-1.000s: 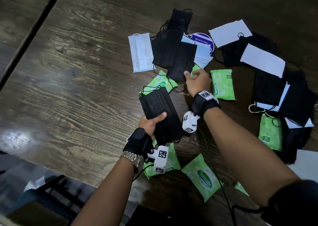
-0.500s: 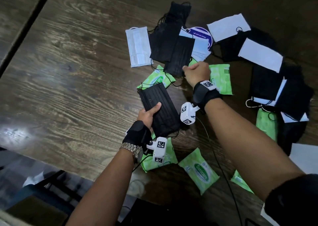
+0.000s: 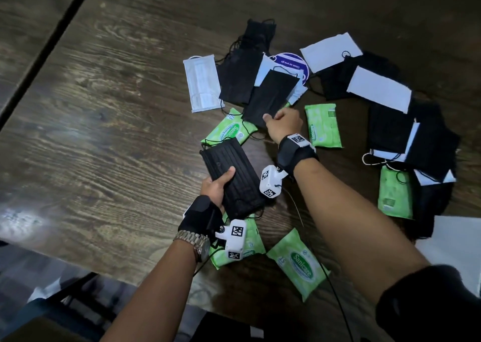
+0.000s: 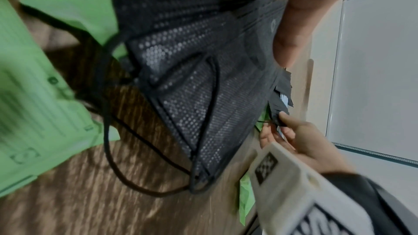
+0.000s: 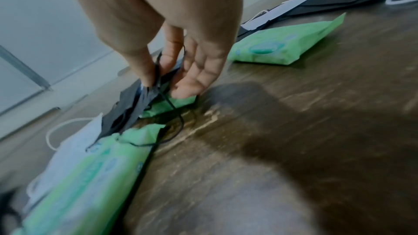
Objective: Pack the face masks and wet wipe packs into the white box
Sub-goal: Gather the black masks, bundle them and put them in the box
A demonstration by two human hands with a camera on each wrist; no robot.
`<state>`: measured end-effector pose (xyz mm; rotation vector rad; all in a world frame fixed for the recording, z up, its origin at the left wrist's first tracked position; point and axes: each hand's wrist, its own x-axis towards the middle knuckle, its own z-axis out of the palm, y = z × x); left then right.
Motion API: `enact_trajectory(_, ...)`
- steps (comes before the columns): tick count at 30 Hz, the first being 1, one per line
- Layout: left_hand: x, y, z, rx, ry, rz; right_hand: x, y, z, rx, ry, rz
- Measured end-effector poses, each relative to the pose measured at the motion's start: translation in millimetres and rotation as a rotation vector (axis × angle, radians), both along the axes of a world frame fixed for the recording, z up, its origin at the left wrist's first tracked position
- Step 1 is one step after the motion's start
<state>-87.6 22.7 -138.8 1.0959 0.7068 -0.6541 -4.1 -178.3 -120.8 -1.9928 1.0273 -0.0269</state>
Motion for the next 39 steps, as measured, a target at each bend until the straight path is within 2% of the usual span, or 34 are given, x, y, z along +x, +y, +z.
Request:
enact_trajectory(3,2.5,-9.5,10.5,-0.010,0.033,0.012,-30.0,-5.4,9.9,0.214,-0.160,0.023)
enact_trajectory(6,6.7,-21.9,26.5,-0.131,0.042,-0.041,-67.0,-6.8,32.7,0.623,-0.357,0.036)
enact_trajectory(8,8.0,-31.0,38.9,-0.264,0.013,-0.089,-93.0,-5.3,53.3,0.818,-0.398,0.122)
enact_trajectory(10,8.5,-38.1,42.1,-0.406,0.009,-0.120,-115.8,-5.8,63.6,0.895,-0.377,0.202)
enact_trajectory(13,6.1,-47.1,43.7,-0.462,-0.004,-0.162,-141.5,-9.1,62.2,0.787,-0.207,0.335)
enact_trajectory(16,-2.2,-56.1,45.4,-0.376,-0.012,-0.184,-161.2,-15.5,56.0,0.437,-0.065,0.380)
enact_trajectory(18,-9.0,-62.2,43.1,-0.283,-0.041,-0.200,-170.0,-23.3,53.0,0.139,-0.025,0.286)
enact_trajectory(20,-14.5,-68.1,38.5,-0.160,-0.093,-0.240,-175.3,-26.9,51.3,0.005,-0.049,0.170)
enact_trajectory(21,-18.0,-70.7,38.3,-0.109,-0.115,-0.279,-176.6,-27.3,48.9,0.038,-0.076,0.155)
enact_trajectory(23,-25.4,-77.3,41.4,-0.060,-0.176,-0.368,-178.3,-26.3,42.2,0.139,-0.119,0.233)
enact_trajectory(27,-33.3,-87.5,43.3,-0.056,-0.300,-0.495,-187.2,-25.3,38.0,0.177,-0.177,0.361)
enact_trajectory(30,-40.0,-93.0,41.9,-0.032,-0.331,-0.580,-194.2,-26.1,47.1,0.193,-0.177,0.439)
enact_trajectory(33,-47.4,-100.1,42.8,-0.030,-0.336,-0.550,-203.4,-30.5,53.1,0.205,-0.197,0.395)
enact_trajectory(36,-54.6,-110.2,47.5,-0.019,-0.300,-0.531,-219.5,-34.2,60.3,0.263,-0.157,0.428)
enact_trajectory(39,-63.5,-128.7,56.3,-0.024,-0.228,-0.474,-241.5,-52.3,65.3,0.328,-0.177,0.223)
